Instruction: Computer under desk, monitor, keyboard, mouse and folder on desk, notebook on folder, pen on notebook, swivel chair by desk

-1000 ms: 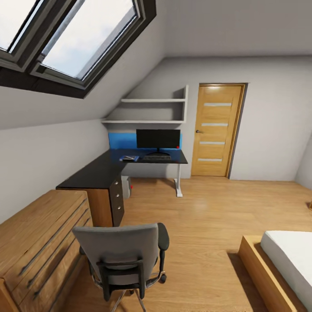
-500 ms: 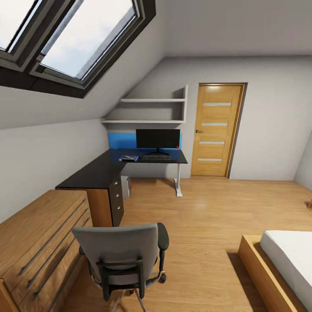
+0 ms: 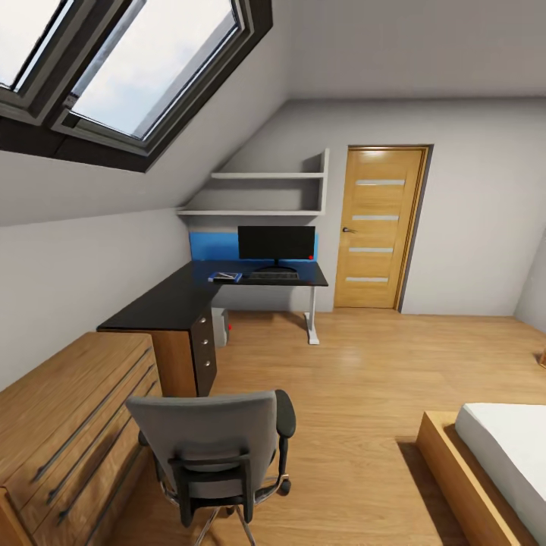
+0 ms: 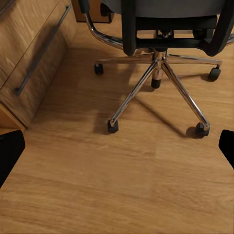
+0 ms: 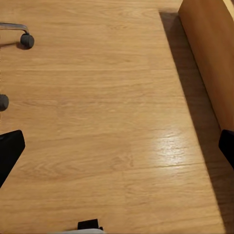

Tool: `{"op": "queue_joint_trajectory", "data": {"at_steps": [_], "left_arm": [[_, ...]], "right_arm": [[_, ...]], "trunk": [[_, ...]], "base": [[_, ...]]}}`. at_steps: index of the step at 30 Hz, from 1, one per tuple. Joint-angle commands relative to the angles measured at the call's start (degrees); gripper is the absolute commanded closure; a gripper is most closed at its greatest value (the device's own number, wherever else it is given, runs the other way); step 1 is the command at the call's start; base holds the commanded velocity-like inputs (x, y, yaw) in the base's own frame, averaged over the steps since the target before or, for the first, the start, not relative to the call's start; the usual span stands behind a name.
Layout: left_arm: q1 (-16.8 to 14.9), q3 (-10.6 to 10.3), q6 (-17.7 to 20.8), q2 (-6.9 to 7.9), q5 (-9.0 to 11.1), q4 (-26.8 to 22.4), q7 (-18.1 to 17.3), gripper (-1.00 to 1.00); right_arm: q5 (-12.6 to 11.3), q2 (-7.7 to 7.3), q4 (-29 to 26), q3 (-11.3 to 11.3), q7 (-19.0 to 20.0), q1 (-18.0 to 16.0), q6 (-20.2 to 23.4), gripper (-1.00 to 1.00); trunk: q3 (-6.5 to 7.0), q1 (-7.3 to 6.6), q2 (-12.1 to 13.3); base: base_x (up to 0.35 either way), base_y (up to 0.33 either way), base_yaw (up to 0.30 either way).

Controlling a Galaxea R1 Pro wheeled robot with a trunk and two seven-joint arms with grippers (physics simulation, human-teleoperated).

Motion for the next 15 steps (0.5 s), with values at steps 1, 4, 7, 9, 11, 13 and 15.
{"op": "queue_joint_trajectory", "data": {"at_steps": [1, 4, 7, 9, 11, 13, 15], "left_arm": [[0.0, -0.5, -0.1, 0.01, 0.5, -0.1, 0.2, -1.0], [0.0, -0.5, -0.1, -0.03, 0.5, -0.1, 0.2, -1.0], [0.0, -0.5, -0.1, -0.05, 0.5, -0.1, 0.2, -1.0], [0.0, -0.5, -0.1, -0.06, 0.5, -0.1, 0.2, -1.0], [0.0, -0.5, -0.1, -0.05, 0.5, -0.1, 0.2, -1.0], [0.0, -0.5, -0.1, -0.03, 0.5, -0.1, 0.2, -1.0], [0.0, -0.5, -0.1, 0.0, 0.5, -0.1, 0.2, -1.0]], "right_arm": [[-0.4, -0.01, 0.1, 0.5, -0.1, 0.0, -0.2, -1.0], [-0.5, -0.07, 0.1, 0.5, -0.1, 0.0, -0.2, -1.0], [-0.5, -0.12, 0.1, 0.4, 0.0, 0.0, -0.3, -1.0], [-0.5, -0.15, 0.1, 0.4, 0.0, 0.0, -0.3, -1.0], [-0.5, -0.16, 0.1, 0.4, 0.0, 0.0, -0.3, -1.0], [-0.5, -0.16, 0.1, 0.4, 0.0, 0.0, -0.3, -1.0], [-0.5, -0.17, 0.1, 0.4, 0.0, 0.0, -0.3, -1.0]], "trunk": [[-0.05, 0.01, 0.0], [-0.11, 0.01, 0.0], [-0.29, 0.01, 0.0], [-0.44, 0.01, 0.0], [-0.61, 0.01, 0.0], [-0.78, 0.01, 0.0], [-0.95, 0.01, 0.0]], "base": [[0.0, 0.0, 0.0], [0.0, 0.0, 0.0], [0.0, 0.0, 0.0], [0.0, 0.0, 0.0], [0.0, 0.0, 0.0], [0.0, 0.0, 0.0], [0.0, 0.0, 0.0]]}}
